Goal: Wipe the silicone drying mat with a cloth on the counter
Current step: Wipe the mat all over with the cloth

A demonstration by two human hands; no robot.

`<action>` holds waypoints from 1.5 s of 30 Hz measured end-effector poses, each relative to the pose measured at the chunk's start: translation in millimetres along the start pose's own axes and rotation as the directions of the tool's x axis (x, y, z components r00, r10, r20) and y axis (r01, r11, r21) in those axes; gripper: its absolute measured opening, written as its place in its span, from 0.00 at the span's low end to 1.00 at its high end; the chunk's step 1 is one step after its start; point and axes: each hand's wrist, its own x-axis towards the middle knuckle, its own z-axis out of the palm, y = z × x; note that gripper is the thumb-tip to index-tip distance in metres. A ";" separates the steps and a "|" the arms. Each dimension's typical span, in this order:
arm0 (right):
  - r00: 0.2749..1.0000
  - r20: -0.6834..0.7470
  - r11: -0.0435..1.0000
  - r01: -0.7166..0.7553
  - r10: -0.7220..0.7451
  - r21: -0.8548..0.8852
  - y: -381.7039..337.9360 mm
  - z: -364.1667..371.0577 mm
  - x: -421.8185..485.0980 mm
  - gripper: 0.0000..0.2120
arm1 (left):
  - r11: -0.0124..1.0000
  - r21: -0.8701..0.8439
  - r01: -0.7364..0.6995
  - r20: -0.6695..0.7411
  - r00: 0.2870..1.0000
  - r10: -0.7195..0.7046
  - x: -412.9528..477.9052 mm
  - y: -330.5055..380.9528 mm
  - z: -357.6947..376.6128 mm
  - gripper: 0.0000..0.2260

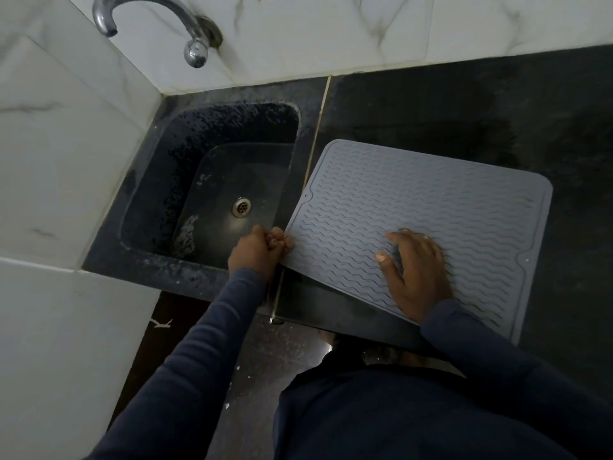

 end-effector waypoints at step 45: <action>0.903 0.332 0.951 -0.202 0.274 -0.233 -152.5 94.2 111.4 0.07 | 0.810 -0.582 0.067 0.325 0.933 0.157 59.0 -30.2 25.2 0.37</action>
